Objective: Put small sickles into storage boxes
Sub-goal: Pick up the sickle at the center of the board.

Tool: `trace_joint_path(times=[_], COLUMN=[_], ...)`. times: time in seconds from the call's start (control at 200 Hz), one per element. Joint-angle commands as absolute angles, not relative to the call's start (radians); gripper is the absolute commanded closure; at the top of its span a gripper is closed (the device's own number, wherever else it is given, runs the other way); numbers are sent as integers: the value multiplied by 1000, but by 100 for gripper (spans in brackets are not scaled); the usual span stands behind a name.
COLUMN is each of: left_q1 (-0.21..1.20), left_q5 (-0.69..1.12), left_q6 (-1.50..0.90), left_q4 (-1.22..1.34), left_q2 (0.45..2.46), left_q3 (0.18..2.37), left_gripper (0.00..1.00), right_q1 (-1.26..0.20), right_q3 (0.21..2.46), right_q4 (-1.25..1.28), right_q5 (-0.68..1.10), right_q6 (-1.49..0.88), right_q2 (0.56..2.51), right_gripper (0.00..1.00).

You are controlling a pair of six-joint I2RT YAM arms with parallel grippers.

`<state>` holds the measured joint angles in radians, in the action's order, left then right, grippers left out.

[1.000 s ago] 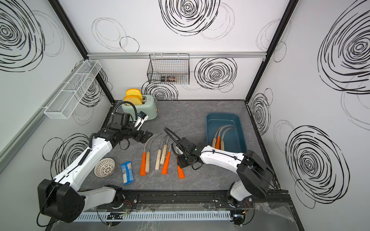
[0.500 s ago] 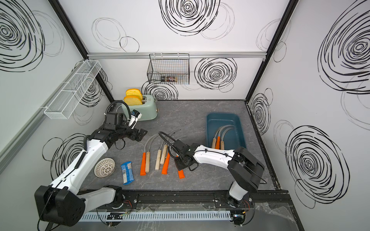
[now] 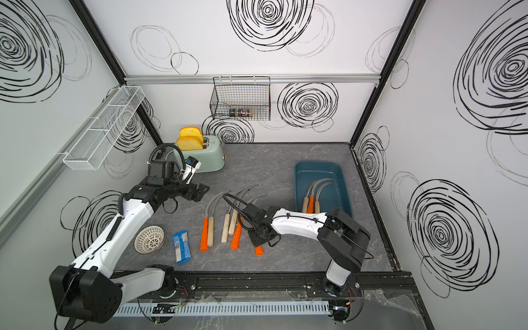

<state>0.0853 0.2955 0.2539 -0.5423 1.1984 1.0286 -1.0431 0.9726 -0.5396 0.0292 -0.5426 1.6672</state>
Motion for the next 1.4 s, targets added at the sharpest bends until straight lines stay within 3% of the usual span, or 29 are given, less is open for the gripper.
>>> trace_joint_path(times=[0.0,1.391], left_q1=[71,51], left_q5=[322,361], left_q6=[265,282], left_q4=[-515,-512], left_q2=[1181,1194], left_q3=[1017,1012], left_gripper=[4,4], right_q1=[-1060,-1092], right_q3=[1004,1009], right_q4=[-579,-636], right_q5=[7,-92], right_q6=[-558,-590], right_q2=[1686,1765], right_gripper=[54,57])
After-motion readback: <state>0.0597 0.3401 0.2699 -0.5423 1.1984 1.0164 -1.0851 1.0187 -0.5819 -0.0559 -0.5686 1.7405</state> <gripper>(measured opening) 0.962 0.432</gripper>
